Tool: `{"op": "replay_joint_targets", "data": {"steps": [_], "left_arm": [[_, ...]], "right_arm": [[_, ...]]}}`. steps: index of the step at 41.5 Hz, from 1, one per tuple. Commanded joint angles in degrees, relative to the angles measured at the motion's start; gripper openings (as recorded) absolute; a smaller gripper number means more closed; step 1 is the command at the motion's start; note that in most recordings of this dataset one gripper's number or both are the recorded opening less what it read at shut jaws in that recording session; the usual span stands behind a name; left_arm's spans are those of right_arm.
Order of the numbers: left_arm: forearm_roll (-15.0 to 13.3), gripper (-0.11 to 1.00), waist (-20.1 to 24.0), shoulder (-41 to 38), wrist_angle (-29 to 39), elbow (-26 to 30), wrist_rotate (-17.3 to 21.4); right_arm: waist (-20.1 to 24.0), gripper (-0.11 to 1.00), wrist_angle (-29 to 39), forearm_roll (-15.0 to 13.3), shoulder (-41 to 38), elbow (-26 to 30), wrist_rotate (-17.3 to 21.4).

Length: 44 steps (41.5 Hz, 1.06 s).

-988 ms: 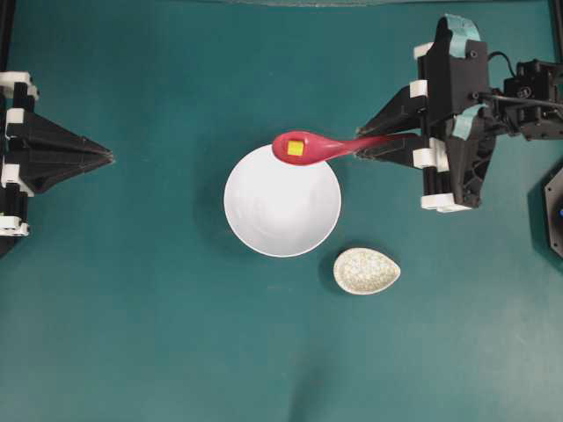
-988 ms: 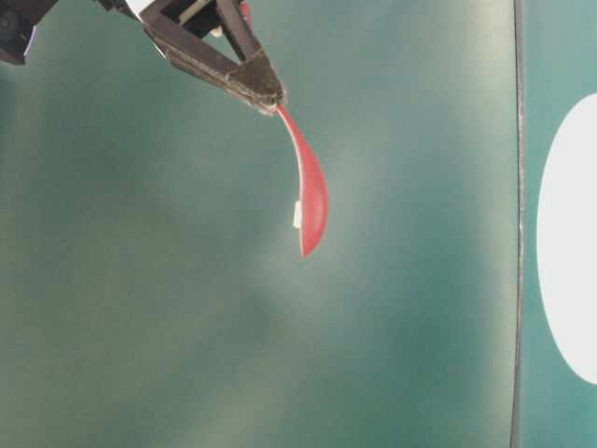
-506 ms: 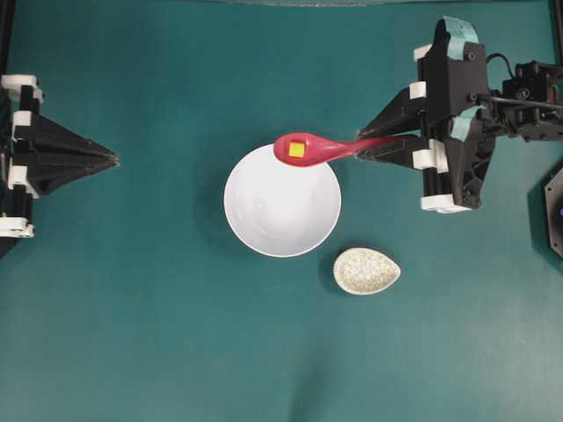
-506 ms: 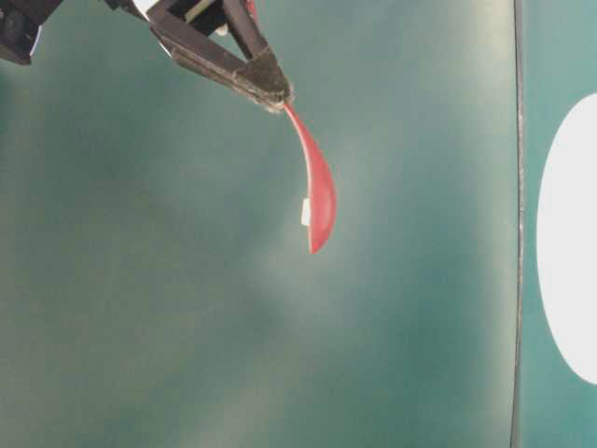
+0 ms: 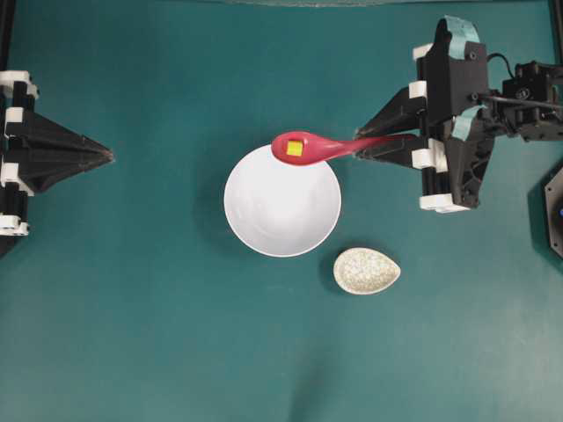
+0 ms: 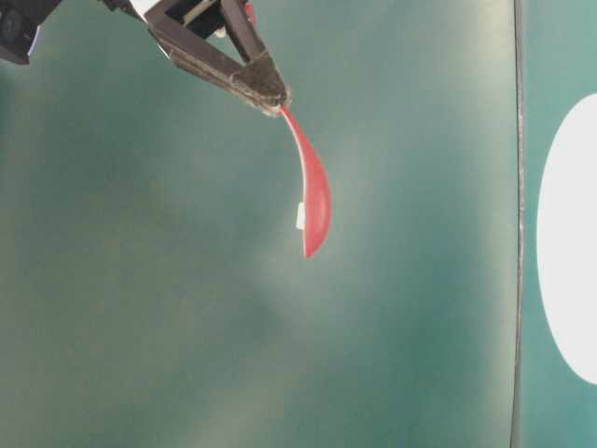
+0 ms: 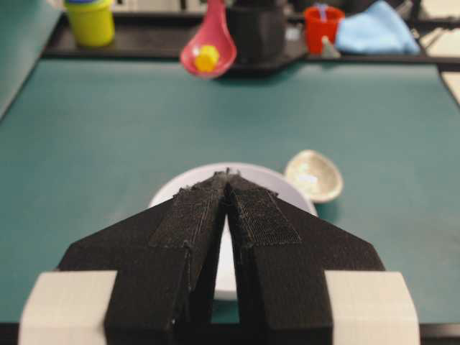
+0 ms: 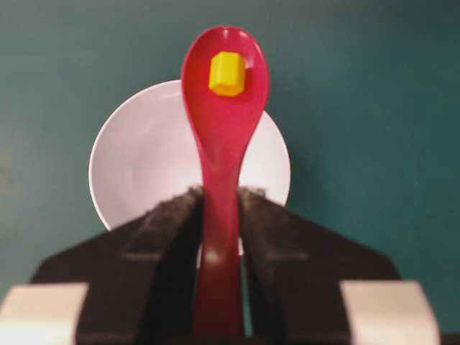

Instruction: Scoop the yellow hexagonal prism block from the bowl with a spoon using the right arm.

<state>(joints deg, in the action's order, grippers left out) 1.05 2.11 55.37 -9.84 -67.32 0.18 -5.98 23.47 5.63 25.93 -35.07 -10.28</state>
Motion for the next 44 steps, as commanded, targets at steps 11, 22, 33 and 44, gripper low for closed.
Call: {"op": "replay_joint_targets", "data": {"steps": [11, 22, 33, 44], "left_arm": [[0.18, 0.06, 0.09, -0.35, -0.18, 1.49, 0.18], [0.18, 0.06, 0.09, -0.26, -0.26, 1.49, 0.18], [0.18, 0.06, 0.09, -0.35, -0.18, 1.49, 0.18], [0.18, 0.06, 0.09, -0.26, -0.26, 1.49, 0.18]], "right_arm": [[-0.09, 0.25, -0.62, 0.26, 0.09, 0.79, 0.00], [-0.09, 0.25, -1.41, 0.26, -0.88, 0.70, 0.00], [-0.09, 0.25, -1.58, 0.18, -0.97, 0.62, 0.00], [-0.09, 0.25, -1.58, 0.18, -0.97, 0.26, 0.00]]}}
